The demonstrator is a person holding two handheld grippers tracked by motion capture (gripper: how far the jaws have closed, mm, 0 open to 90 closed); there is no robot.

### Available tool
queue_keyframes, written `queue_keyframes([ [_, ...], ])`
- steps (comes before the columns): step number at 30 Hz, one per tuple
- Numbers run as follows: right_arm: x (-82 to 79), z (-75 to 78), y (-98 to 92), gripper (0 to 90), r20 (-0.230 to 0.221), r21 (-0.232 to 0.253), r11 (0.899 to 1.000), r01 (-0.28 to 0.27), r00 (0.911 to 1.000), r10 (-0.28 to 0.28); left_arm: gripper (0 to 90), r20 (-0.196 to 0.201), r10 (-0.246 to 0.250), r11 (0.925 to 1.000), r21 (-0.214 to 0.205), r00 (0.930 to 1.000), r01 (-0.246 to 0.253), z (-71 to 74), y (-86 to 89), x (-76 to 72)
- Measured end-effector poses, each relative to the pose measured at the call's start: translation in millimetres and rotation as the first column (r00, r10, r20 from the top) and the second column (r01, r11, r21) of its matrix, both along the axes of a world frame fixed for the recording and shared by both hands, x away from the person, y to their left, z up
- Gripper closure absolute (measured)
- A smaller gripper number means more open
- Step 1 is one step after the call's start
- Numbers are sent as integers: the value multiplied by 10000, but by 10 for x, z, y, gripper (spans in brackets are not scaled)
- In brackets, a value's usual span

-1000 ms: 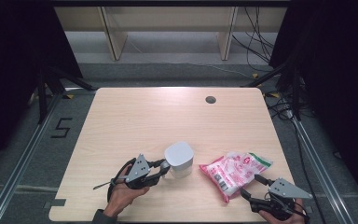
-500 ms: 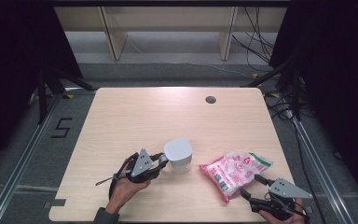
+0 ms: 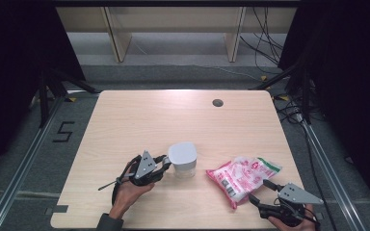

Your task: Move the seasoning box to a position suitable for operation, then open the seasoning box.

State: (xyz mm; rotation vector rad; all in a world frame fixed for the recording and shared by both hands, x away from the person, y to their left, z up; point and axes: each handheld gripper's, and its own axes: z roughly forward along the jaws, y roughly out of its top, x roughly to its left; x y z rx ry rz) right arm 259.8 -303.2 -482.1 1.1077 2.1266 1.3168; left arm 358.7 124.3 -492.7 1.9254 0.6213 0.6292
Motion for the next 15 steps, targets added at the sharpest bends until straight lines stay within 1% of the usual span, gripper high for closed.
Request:
queue_keyframes([
  [1,9,-2,-8,260,58,-104,9999,-35,10000,36,619,-57,26,10000,-13,10000,-27,10,10,-6],
  [2,9,-2,-8,260,58,-104,9999,-35,10000,36,583,-57,26,10000,-13,10000,-27,10,10,-6],
  [3,20,-3,-17,260,158,-149,9998,-102,9998,104,583,-80,25,10000,-28,10000,-25,30,25,-16],
  [4,13,-5,-9,260,109,-80,9999,-92,9999,93,493,-202,61,9997,-214,9998,-66,62,48,-26],
  [5,9,-5,-2,260,30,-1,10000,-90,10000,90,475,-202,61,9997,-214,9998,-66,62,48,-26],
  [6,6,-5,-1,260,-9,-21,10000,-72,10000,72,453,-219,55,9995,-319,9997,-62,83,65,-30],
  [7,2,-5,3,260,-58,-1,10000,-37,10000,37,431,-254,-27,9993,-375,9997,17,131,93,-50],
  [8,2,-5,3,260,-58,-1,10000,-37,10000,37,415,-254,-27,9993,-375,9997,17,131,93,-50],
  [9,-1,2,0,260,-107,-100,9999,-56,9999,55,415,-256,-15,9983,-574,9997,0,147,93,-65],
  [10,9,1,6,260,4,-119,9998,-184,9998,184,389,-346,-17,9972,-748,9994,-9,185,110,-85],
  [11,8,2,10,260,1,-112,9998,-169,9999,169,383,-346,-17,9972,-748,9994,-9,185,110,-85],
  [12,24,-5,9,260,273,-269,9993,-247,9993,254,376,-479,16,9958,-912,9988,-60,213,118,-110],
  [14,24,-2,12,260,227,-267,9992,-292,9993,298,368,-471,-40,9960,-888,9989,-2,232,127,-117],
  [15,29,-5,14,260,186,-205,9993,-315,9993,319,368,-609,-1,9952,-979,9981,-59,249,131,-122],
])
